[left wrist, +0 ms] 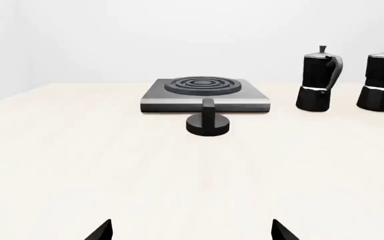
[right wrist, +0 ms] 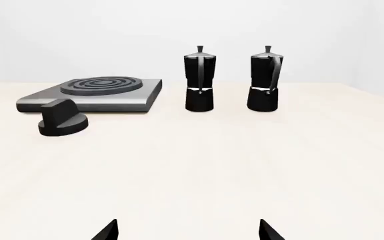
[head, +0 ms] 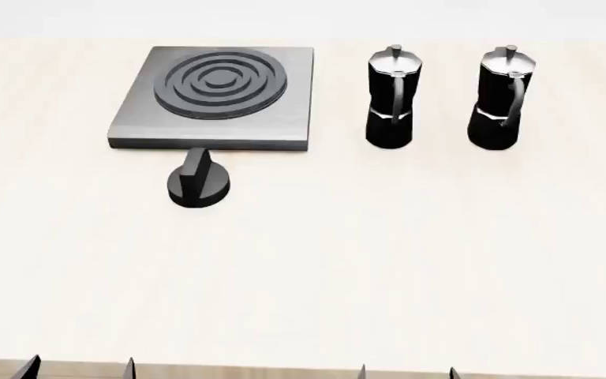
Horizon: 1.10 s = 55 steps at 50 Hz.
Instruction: Put both moka pots on the stove.
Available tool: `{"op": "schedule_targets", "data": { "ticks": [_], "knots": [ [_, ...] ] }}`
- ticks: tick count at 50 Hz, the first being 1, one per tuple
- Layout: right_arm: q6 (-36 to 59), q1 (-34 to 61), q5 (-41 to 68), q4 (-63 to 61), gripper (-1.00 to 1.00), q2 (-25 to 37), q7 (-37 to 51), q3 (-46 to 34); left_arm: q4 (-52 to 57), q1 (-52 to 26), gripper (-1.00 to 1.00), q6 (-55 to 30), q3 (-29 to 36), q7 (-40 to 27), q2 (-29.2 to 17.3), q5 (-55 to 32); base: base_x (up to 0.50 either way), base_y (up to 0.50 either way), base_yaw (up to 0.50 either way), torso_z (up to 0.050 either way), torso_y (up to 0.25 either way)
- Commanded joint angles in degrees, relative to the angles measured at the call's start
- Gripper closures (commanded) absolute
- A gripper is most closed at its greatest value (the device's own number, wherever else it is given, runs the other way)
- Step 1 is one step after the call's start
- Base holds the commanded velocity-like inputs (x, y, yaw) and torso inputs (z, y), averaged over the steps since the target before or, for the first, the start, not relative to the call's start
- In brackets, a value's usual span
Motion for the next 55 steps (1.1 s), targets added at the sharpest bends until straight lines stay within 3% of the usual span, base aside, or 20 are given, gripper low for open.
{"op": "schedule_targets", "data": {
  "ticks": [1, 17, 44, 55],
  "knots": [
    [-0.2, 0.0, 1.4, 0.1, -1.00, 1.4, 1.8, -1.8, -0.2, -0.1, -1.00, 0.2, 1.1, -1.1, -0.9, -0.9, 0.00, 0.00, 0.00, 0.000, 0.000],
    [1.6, -1.1, 2.9, -4.3, -1.00, 3.6, 4.0, -4.4, 2.2, 0.6, -1.00, 0.4, 3.8, -4.2, -3.4, -2.5, 0.00, 0.00, 0.00, 0.000, 0.000],
    [11.9, -10.5, 2.1, -39.6, -1.00, 7.4, 9.1, -5.5, 33.2, 10.4, -1.00, -6.6, 4.7, -6.6, -7.2, -7.0, 0.00, 0.00, 0.00, 0.000, 0.000],
    [11.8, -11.0, 3.8, -40.9, -1.00, 8.1, 9.5, -5.7, 35.9, 11.5, -1.00, -6.5, 5.4, -7.5, -8.0, -7.3, 0.05, 0.00, 0.00, 0.000, 0.000]
  ]
}}
